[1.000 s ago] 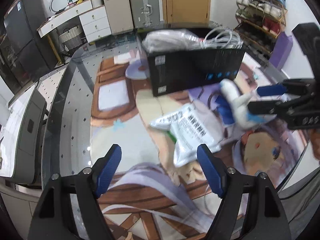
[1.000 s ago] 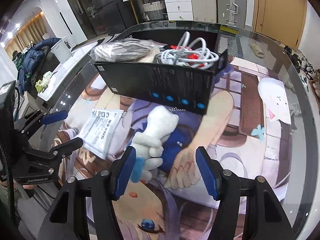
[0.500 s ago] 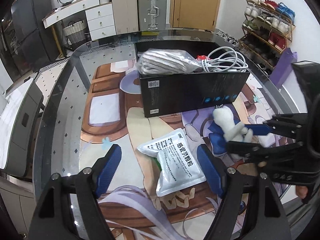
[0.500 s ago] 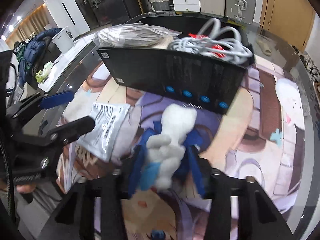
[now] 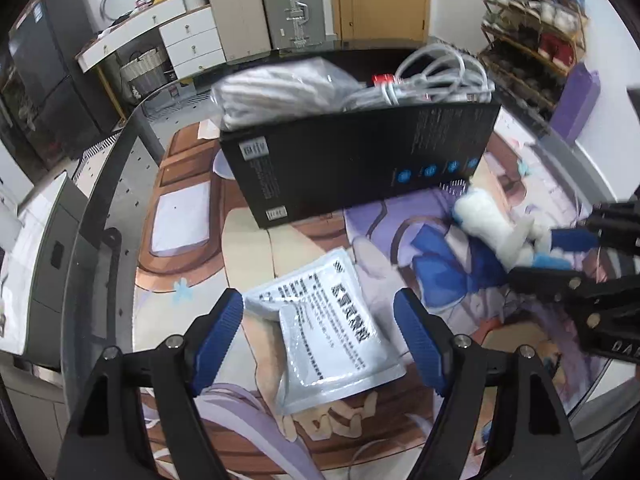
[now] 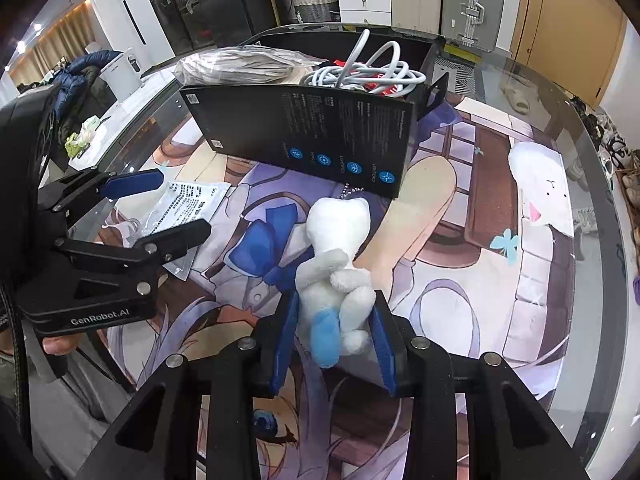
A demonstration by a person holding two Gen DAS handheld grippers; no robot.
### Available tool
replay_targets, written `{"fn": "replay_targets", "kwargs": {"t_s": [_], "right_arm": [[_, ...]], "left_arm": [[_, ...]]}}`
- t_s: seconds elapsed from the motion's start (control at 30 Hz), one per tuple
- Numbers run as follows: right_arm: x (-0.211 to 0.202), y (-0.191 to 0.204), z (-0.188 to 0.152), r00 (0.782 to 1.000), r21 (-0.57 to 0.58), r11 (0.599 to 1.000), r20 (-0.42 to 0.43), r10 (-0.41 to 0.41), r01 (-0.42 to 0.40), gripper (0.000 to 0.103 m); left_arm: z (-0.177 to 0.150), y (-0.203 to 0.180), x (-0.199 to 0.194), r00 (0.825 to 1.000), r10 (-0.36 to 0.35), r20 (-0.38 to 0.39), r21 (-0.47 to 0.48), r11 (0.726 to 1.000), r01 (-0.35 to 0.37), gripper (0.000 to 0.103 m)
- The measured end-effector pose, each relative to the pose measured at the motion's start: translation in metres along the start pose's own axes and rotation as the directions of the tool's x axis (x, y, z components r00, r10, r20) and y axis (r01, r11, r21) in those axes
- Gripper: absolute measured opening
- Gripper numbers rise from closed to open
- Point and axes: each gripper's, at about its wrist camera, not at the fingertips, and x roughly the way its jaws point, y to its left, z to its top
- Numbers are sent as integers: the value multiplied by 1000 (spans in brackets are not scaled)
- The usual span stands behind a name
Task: Organize soft objects
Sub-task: 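Grasp the white sachet with the left gripper while the right grasps the plush toy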
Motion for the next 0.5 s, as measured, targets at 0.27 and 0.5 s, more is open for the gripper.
{"fn": "replay_targets", "kwargs": {"t_s": [0.27, 0.5], "right_arm": [[4, -1, 3, 1000, 22, 999, 3, 27, -27, 48], [10, 7, 10, 1000, -1, 1000, 9, -6, 6, 51]], "left_arm": [[-13, 6, -6, 1000, -19, 0, 74, 997, 19, 45], [-17, 11, -7, 1000, -5, -9, 54, 999, 5, 70]]}}
